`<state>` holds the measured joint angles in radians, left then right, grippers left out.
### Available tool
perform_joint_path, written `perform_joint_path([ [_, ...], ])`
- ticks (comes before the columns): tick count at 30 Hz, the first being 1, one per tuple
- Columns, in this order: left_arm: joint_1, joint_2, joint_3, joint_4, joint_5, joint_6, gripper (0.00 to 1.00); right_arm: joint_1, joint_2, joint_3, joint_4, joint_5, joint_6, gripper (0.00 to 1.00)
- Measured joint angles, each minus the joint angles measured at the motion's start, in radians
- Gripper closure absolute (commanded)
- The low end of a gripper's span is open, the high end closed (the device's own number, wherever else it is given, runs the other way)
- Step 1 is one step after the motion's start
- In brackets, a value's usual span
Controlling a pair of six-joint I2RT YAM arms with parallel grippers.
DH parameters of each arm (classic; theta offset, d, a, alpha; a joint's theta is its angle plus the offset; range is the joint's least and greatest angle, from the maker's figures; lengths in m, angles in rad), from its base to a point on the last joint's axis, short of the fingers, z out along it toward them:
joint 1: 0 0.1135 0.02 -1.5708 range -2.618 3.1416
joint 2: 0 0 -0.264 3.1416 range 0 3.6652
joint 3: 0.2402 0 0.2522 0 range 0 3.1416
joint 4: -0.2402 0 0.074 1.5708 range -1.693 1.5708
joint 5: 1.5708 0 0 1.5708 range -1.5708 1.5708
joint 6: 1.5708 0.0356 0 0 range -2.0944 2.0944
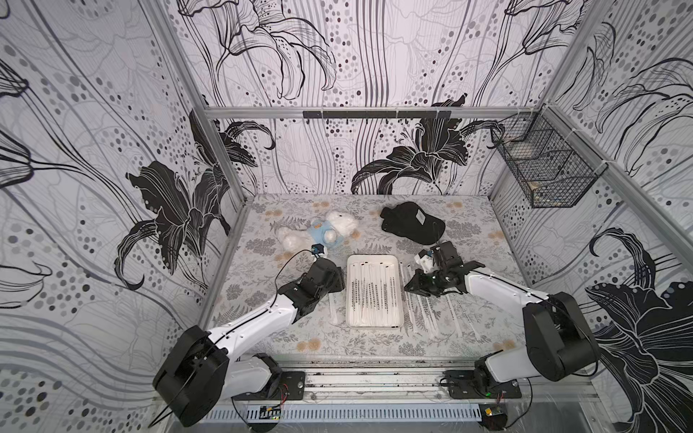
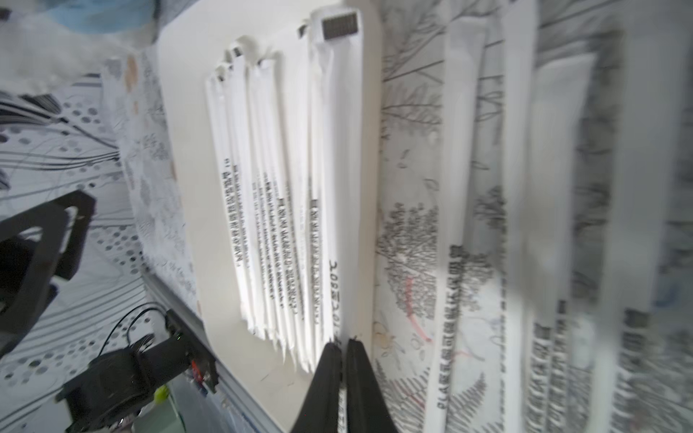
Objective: Put the straws into the storage box
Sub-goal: Pick up the straw from the center of the board, then place the straw in the storage box.
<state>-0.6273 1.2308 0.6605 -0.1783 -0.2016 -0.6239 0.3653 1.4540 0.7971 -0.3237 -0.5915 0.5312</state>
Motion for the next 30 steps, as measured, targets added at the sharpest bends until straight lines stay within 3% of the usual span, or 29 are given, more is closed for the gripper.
perform_joint_path([
  [6, 0.000, 0.000, 0.000, 0.000, 0.000, 0.000, 0.37, 0.023, -0.030, 0.030, 0.037, -0.060, 0.030, 0.90],
  [15, 0.000, -0.008, 0.000, -0.002, 0.000, -0.027, 0.38, 0.371, 0.022, 0.257, -0.032, 0.443, 0.182, 0.91],
  [20, 0.000, -0.020, 0.000, -0.001, 0.000, -0.033, 0.37, 0.381, 0.161, 0.275, -0.031, 0.559, 0.233, 0.91],
  [30, 0.000, -0.021, -0.019, -0.001, 0.000, -0.034, 0.37, 0.386, 0.303, 0.290, -0.029, 0.566, 0.232, 0.90],
])
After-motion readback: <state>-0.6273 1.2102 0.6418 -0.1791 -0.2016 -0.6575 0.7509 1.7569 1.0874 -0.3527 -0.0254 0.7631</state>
